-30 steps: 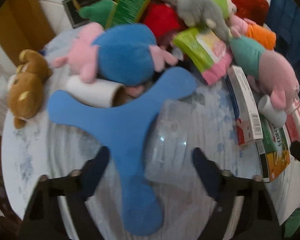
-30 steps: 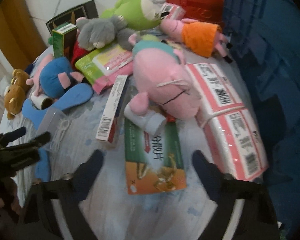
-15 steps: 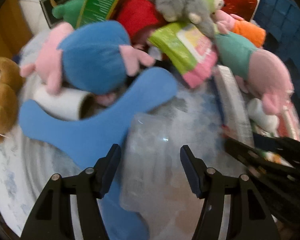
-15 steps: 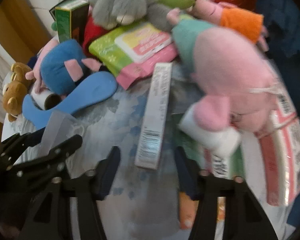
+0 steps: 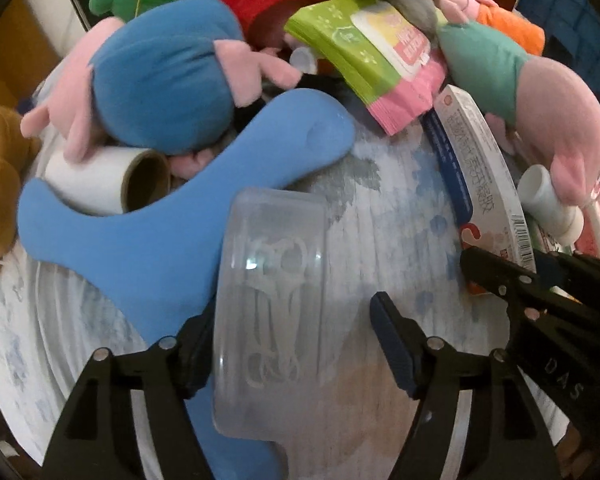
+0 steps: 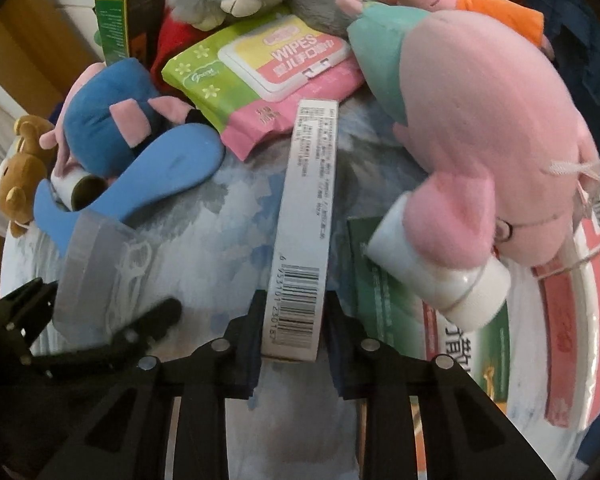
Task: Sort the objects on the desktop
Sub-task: 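Grasp the clear floss box with left tool while right tool grasps the white medicine box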
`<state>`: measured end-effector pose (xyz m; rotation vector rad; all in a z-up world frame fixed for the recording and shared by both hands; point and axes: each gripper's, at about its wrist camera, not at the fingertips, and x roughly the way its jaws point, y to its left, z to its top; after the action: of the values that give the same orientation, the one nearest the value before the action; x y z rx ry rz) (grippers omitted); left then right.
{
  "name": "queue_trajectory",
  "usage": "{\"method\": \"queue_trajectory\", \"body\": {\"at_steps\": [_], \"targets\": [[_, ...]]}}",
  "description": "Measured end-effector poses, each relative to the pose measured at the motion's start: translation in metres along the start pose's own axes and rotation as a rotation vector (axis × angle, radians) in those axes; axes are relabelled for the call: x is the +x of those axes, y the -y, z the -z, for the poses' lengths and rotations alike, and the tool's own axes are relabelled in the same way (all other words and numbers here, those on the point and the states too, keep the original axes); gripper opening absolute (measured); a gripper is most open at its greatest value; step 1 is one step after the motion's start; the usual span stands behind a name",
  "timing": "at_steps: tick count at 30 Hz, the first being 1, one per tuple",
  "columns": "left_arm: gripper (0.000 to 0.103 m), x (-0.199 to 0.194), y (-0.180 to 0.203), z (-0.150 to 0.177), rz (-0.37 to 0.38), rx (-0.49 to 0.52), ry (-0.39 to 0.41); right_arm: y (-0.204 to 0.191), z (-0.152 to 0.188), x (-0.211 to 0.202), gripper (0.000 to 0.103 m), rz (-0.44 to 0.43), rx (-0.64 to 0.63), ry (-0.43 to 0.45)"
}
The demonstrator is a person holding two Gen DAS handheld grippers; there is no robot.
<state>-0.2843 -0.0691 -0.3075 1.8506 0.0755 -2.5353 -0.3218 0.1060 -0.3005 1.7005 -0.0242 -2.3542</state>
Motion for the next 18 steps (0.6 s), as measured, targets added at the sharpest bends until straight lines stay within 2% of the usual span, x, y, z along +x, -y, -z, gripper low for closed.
{"method": "queue_trajectory", "body": {"at_steps": [3, 7, 11, 12, 13, 14, 15, 18], "targets": [[0.072, -0.001, 0.0, 0.002, -0.015, 0.012, 0.007, 0.003, -0.004, 0.002, 0.028, -0.019, 0.006, 0.003], [0.072, -0.005, -0.004, 0.009, -0.013, -0.004, 0.045, 0.001, -0.012, 0.005, 0.037, -0.021, -0.01, 0.009], [0.071, -0.007, -0.008, 0.009, -0.011, 0.006, 0.025, -0.001, -0.019, 0.007, 0.037, -0.008, -0.021, 0.019], [0.066, -0.008, -0.009, 0.01, -0.011, 0.004, 0.023, -0.001, -0.02, 0.007, 0.034, 0.005, -0.028, 0.02], [0.053, -0.011, -0.011, 0.011, -0.012, 0.003, 0.03, -0.001, -0.02, 0.007, 0.028, 0.015, -0.036, 0.019], [0.046, -0.014, -0.013, 0.012, -0.012, 0.004, 0.033, 0.0, -0.019, 0.006, 0.028, 0.018, -0.038, 0.017], [0.035, -0.017, -0.016, 0.014, -0.006, 0.004, 0.029, 0.002, -0.017, 0.005, 0.026, 0.011, -0.033, 0.016], [0.032, -0.026, -0.022, 0.018, 0.018, 0.001, 0.029, 0.008, -0.009, -0.009, 0.023, 0.021, -0.033, 0.038]]}}
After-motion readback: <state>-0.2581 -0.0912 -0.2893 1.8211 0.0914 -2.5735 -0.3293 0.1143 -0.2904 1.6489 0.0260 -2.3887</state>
